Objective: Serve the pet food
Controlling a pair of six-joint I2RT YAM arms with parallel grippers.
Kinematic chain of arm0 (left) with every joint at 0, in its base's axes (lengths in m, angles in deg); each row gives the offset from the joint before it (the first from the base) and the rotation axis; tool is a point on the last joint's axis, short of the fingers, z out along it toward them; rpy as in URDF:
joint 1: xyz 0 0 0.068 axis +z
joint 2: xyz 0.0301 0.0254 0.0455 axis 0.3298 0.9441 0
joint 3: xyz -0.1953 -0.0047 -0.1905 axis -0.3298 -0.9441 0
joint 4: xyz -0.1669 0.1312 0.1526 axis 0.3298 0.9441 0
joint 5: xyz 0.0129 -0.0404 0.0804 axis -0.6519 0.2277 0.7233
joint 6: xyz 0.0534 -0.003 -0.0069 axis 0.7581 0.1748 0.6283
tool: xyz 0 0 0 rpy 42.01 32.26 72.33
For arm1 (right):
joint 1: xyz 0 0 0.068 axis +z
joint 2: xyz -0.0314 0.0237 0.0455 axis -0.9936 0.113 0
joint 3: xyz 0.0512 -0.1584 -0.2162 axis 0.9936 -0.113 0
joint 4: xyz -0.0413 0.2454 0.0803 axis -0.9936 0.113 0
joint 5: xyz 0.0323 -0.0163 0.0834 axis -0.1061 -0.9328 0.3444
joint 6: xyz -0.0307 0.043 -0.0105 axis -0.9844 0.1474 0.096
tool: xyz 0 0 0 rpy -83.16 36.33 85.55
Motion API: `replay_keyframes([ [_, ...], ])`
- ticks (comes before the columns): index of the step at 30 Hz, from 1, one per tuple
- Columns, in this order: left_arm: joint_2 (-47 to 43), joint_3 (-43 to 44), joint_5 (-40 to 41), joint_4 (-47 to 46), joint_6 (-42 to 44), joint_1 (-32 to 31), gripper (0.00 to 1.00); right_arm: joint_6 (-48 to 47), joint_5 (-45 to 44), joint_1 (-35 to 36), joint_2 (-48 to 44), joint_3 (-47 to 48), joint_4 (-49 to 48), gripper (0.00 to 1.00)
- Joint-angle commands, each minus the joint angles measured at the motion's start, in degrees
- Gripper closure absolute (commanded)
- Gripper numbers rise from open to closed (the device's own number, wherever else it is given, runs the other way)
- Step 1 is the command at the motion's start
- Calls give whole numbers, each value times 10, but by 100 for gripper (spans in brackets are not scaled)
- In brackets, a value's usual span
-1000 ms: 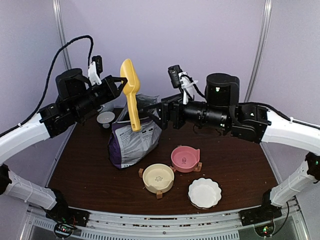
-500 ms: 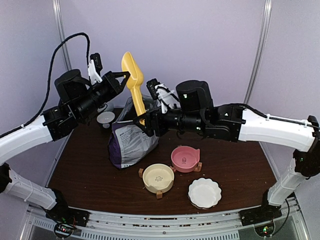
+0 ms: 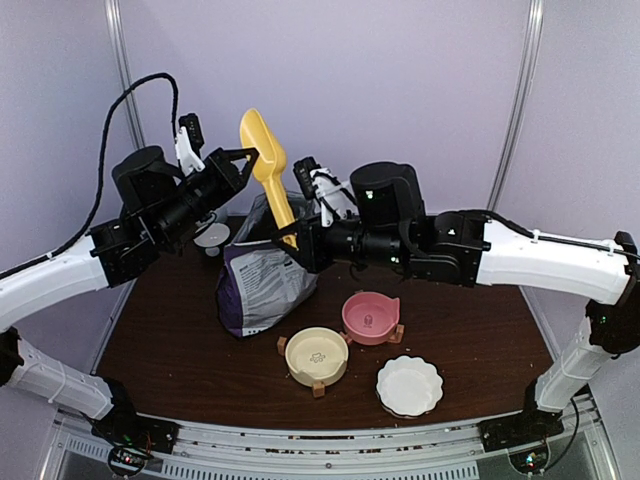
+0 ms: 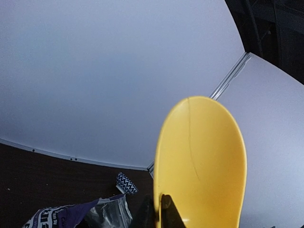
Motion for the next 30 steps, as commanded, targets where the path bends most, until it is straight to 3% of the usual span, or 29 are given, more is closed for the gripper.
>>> replay_keyframes([
  [1,-36,-17,-16,-31,31,-2,77,15,-46,-8,-33,-7,-17,94],
  [5,-77,-11,-14,45,106,1,49,-9,-43,-25,-76,-36,16,95],
  [9,-101,24,-62,169,188,32,30,-31,46,-69,-125,-75,57,96],
  [17,-52,172,-345,435,348,74,24,-107,268,-106,-185,-100,210,96],
  [27,-7,222,-469,528,390,77,16,-118,455,-102,-210,-120,260,98],
  [30,5,225,-501,529,383,77,20,-123,480,-100,-209,-115,271,98],
])
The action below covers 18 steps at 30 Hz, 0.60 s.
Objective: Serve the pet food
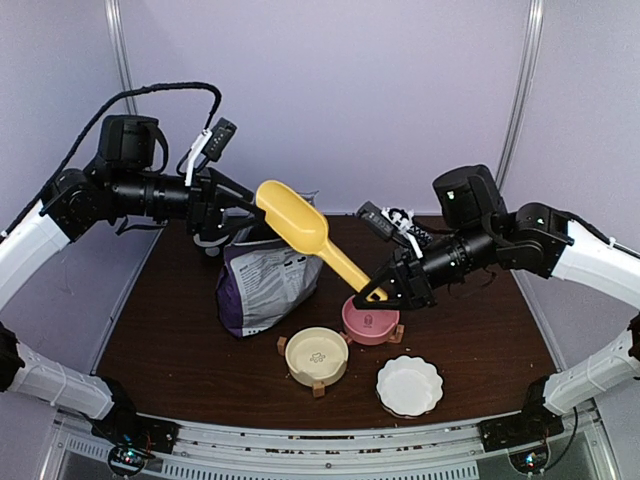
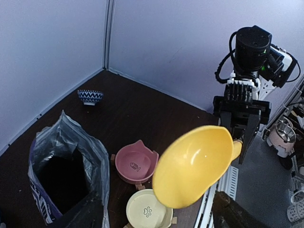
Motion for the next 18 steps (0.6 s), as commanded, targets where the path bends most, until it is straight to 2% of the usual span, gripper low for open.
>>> replay_keyframes([
  [1,13,23,-80,15,7,4,23,-20,80,5,-13,10,22,99],
  [7,21,27,-108,16,-6,4,40,-54,75,11,2,32,78,99],
  [12,28,28,-121,29,-1,4,66,-64,63,11,8,40,85,99],
  [18,27,27,-114,43,8,4,80,-68,59,12,13,48,94,99],
])
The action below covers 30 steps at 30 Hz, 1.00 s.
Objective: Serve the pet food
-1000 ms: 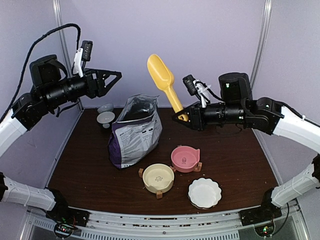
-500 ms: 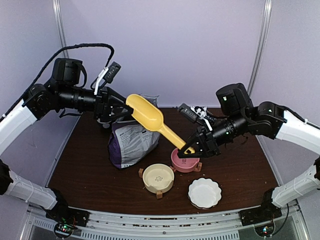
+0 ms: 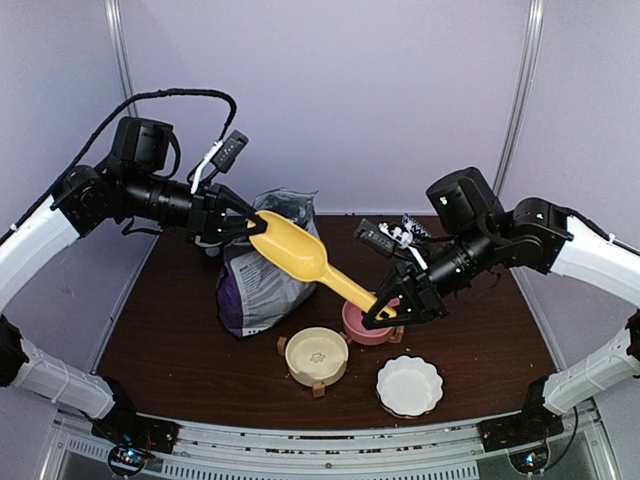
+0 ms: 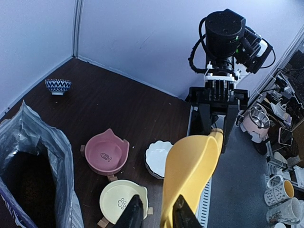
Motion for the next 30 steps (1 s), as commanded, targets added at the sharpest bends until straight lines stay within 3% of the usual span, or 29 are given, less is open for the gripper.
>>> replay_keyframes([
  [1,0,15,-13,1,9,3,83,-17,-1,4,2,25,4,99],
  [6,1,8,-45,1,14,3,99,-19,-11,4,2,24,3,99],
  [9,-4,2,-50,1,20,3,100,-15,-26,3,0,20,-5,92],
  [11,-9,-4,-40,-2,21,3,100,-7,-37,0,-5,11,-21,76],
  [15,-34,-47,5,-70,-27,5,100,45,-61,-15,-42,-36,-112,27],
  [18,-60,-111,20,-182,-102,6,100,130,-106,-27,-85,-116,-243,8],
  [24,-88,-187,42,-314,-185,5,100,276,-183,-28,-129,-252,-535,1],
  [27,-95,-199,57,-335,-196,6,100,317,-183,-27,-126,-283,-611,1],
  [30,-94,-207,49,-361,-207,6,100,330,-177,-25,-116,-285,-624,3],
])
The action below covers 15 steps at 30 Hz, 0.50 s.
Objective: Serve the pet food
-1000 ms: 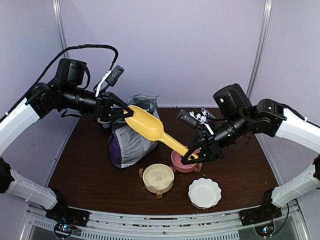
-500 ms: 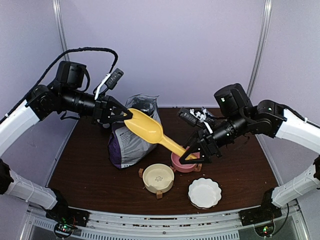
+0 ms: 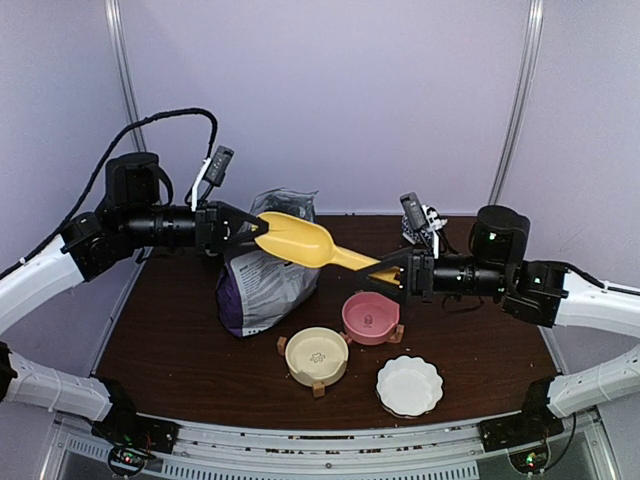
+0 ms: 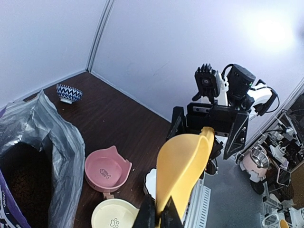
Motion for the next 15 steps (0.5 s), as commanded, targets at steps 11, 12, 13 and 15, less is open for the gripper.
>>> replay_keyframes([
  [11,-15,-16,6,-113,-43,3,100,52,-42,5,-2,0,-116,21],
  [12,-16,-15,9,-110,-40,3,100,52,-44,6,-4,-2,-117,21],
  [13,-17,-15,13,-106,-38,3,100,52,-46,6,-6,-4,-119,22],
  [15,-18,-15,19,-101,-38,3,100,52,-46,5,-8,-5,-122,24],
])
